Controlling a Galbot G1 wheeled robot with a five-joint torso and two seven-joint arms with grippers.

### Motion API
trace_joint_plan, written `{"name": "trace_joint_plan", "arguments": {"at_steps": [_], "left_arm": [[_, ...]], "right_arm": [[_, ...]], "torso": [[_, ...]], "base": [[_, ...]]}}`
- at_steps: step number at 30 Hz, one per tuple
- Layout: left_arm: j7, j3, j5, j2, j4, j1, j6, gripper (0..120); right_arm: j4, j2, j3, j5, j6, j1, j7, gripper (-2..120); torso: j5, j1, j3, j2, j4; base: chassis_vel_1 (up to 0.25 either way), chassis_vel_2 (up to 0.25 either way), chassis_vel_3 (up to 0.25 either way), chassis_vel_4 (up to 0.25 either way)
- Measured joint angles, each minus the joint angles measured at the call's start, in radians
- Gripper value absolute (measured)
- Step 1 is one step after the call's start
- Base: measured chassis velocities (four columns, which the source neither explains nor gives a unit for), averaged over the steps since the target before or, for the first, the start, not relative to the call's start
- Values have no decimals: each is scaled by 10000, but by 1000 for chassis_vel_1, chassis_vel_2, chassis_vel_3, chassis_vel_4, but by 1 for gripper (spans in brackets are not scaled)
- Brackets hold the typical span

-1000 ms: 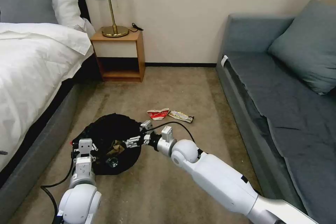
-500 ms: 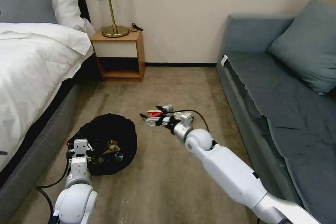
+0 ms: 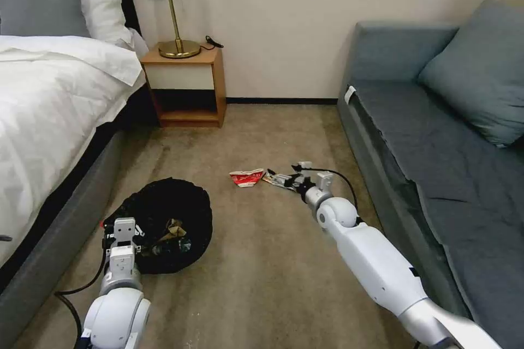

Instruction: Pick up the trash bin, then pick up the garbage on the floor and place it into the trash bin.

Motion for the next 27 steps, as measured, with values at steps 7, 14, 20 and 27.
{"name": "trace_joint_plan", "arguments": {"at_steps": [7, 14, 20, 27], "left_arm": [[0, -7, 0, 55, 10, 9, -15, 0], [1, 31, 6, 40, -11, 30, -18, 0], [1, 39, 24, 41, -17, 96, -63, 0], [2, 41, 25, 27, 4, 99, -95, 0]], "right_arm": [[-272, -24, 227, 8, 78, -60, 34, 100], [-279, -31, 302, 8, 99, -100, 16, 100], [-244, -16, 301, -45, 115, -177, -19, 100], [-239, 4, 321, -129, 156, -246, -68, 100]], "torso": [[0, 0, 0, 0, 0], [0, 0, 0, 0, 0], [0, 0, 0, 0, 0], [0, 0, 0, 0, 0]], "base": [[0, 0, 0, 0], [0, 0, 0, 0], [0, 0, 0, 0], [0, 0, 0, 0]]}}
